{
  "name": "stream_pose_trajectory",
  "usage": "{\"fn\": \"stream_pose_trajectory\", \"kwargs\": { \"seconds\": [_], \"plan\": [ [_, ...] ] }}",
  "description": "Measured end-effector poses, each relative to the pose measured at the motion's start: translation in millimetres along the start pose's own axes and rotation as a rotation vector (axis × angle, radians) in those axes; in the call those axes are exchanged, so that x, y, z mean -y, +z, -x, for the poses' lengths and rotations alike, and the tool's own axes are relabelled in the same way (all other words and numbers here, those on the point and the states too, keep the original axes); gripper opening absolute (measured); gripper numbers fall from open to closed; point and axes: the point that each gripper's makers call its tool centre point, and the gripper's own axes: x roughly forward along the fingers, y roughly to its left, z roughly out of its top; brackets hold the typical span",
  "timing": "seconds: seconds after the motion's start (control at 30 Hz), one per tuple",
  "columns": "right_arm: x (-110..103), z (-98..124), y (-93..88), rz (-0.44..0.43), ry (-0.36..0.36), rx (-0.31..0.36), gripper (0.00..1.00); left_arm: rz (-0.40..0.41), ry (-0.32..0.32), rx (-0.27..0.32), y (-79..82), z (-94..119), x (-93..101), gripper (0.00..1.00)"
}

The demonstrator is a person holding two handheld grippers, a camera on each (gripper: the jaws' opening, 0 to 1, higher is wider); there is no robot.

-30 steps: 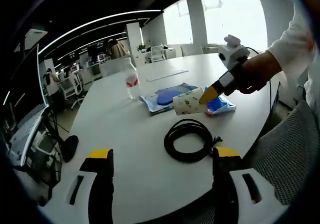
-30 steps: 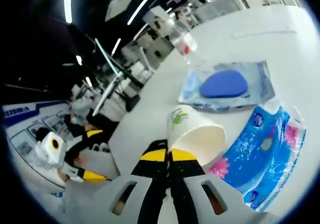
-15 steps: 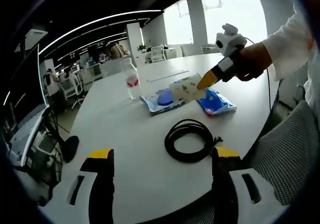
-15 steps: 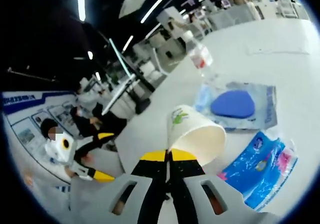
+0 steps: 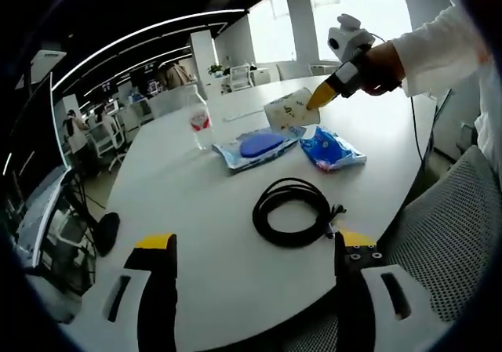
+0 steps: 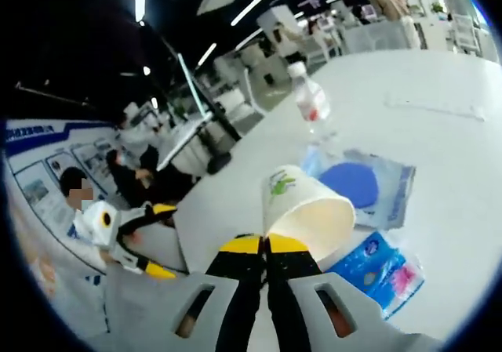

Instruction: Arrange the tabletop items into an orderly group along one side of the table until the central work area is clear of visible clutter.

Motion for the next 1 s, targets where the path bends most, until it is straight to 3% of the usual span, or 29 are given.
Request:
{"fn": "stream_pose_trajectory", "kwargs": {
  "seconds": [0.57, 0.73, 1.0],
  "plan": [
    [20, 22, 41.2, 0.18, -0.029, -0.044, 0.0, -0.032, -0.02, -0.036, -6.1, -2, 4.8, 0.88],
    [23, 29, 53.1, 0.183, -0.026, -0.026, 0.0, -0.039, -0.029, -0.044, -7.9, -3, 6.5, 0.89],
    [27, 37, 66.9, 0.263, -0.031, -0.065, 0.0, -0.047, -0.033, -0.056, -10.0, -4, 7.3, 0.88]
  ]
}}
